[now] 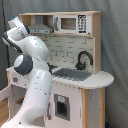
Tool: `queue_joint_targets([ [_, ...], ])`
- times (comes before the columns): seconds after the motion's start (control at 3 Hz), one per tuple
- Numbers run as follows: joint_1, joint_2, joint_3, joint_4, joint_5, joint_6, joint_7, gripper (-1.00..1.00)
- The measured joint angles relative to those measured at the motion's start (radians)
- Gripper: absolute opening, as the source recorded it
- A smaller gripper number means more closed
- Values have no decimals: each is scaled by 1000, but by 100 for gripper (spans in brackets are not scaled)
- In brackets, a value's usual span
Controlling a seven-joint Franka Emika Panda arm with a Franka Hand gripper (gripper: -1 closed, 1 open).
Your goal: Play with the kitchen
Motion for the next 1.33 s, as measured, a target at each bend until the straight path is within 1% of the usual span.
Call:
queue_joint_targets([
  [0.33, 7, 52, 4, 0, 22, -80, 33, 100],
  [0.67, 10, 61, 4, 0, 73, -166, 35, 100],
  [1.0, 10, 115, 25, 26, 100, -190, 29, 100],
  [1.33, 10, 115, 26, 26, 101, -191, 29, -100],
])
